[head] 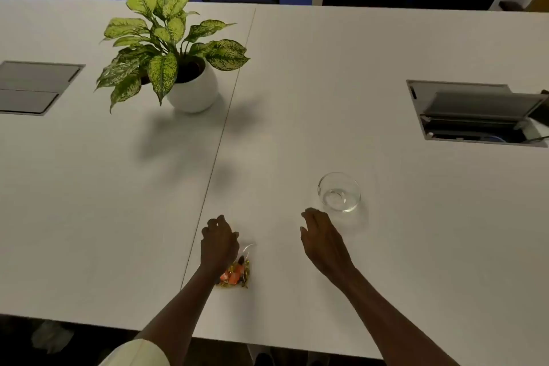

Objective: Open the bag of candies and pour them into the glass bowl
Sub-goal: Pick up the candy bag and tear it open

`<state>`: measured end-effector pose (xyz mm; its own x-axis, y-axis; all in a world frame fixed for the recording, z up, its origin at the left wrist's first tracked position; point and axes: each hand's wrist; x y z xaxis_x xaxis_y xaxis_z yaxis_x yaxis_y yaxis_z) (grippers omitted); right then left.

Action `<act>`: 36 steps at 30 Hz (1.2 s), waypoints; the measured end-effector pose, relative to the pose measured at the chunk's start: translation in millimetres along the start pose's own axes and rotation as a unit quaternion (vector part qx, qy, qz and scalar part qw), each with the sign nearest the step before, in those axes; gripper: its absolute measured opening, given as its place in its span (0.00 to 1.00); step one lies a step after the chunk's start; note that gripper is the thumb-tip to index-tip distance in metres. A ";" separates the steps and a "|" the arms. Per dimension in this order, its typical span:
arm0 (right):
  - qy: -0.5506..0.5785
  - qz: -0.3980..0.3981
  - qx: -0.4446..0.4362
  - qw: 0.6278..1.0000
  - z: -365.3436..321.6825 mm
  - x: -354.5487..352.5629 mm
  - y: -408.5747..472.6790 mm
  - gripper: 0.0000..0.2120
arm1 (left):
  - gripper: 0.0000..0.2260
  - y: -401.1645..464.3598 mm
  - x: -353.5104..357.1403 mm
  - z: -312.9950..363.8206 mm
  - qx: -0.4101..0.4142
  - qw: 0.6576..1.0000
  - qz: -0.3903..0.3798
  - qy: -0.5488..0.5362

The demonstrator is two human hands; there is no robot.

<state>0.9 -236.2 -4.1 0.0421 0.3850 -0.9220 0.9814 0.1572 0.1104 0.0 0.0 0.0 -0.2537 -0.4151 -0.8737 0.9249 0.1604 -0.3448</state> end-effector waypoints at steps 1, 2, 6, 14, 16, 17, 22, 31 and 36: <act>0.010 0.001 0.001 1.000 -2.4 5.9 -0.6 0.17 | 0.25 1.2 1.6 -2.4 -0.026 1.000 -0.003 -0.016; 0.017 -0.002 0.001 1.000 -6.5 6.2 -1.1 0.17 | 0.25 1.4 1.5 -4.3 -0.054 0.998 -0.003 -0.040; 0.018 -0.020 0.016 1.000 -17.6 20.4 -5.5 0.17 | 0.28 7.0 9.6 -14.3 -0.098 0.992 -0.017 -0.082; 0.044 -0.027 0.048 0.998 -26.5 43.8 0.4 0.15 | 0.19 29.5 22.2 -36.8 -0.116 0.979 -0.006 -0.165; 0.056 -0.031 0.052 0.997 -27.8 46.8 3.5 0.15 | 0.12 32.2 20.9 -41.2 -0.082 0.978 -0.023 -0.189; 0.062 -0.040 0.052 0.996 -28.7 48.2 5.4 0.14 | 0.09 32.5 19.1 -42.5 -0.055 0.978 -0.034 -0.197; 0.146 -0.189 0.068 0.969 -32.2 41.3 12.7 0.19 | 0.05 23.2 1.4 -37.5 0.058 0.965 -0.070 -0.245; 0.192 -0.264 0.100 0.940 -56.3 17.7 24.2 0.10 | 0.10 11.2 -29.1 -16.4 0.138 0.948 -0.042 -0.284; 0.212 -0.197 0.122 0.949 -67.3 -1.6 23.0 0.09 | 0.07 9.2 -46.4 5.6 0.152 0.937 -0.013 -0.316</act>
<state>10.8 -171.9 24.9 -0.3651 0.6802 -0.6357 0.9220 0.1693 -0.3483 21.9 15.8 39.3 -0.1469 -0.8775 -0.4565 0.9831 -0.0785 -0.1655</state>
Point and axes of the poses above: each hand's wrist, its own y-axis towards the middle knuckle, its own x-axis out of the palm, z = x × y, and after that the axes turned 6 degrees about x, right-handed
